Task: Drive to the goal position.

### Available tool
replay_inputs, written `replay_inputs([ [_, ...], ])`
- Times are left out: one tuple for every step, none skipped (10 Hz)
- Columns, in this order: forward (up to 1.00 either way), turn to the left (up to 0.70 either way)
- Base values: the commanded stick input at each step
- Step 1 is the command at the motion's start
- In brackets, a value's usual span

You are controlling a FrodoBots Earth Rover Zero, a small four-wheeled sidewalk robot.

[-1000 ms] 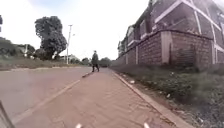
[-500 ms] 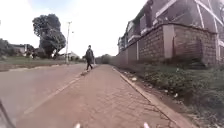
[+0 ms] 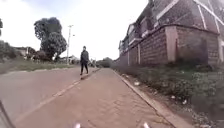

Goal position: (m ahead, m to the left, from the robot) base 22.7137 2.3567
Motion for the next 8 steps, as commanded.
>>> replay_inputs([
  [0.50, 0.00],
  [0.50, 0.00],
  [0.50, 0.00],
  [0.50, 0.00],
  [0.50, 0.00],
  [0.50, 0.00],
  [0.50, 0.00],
  [0.50, 0.00],
])
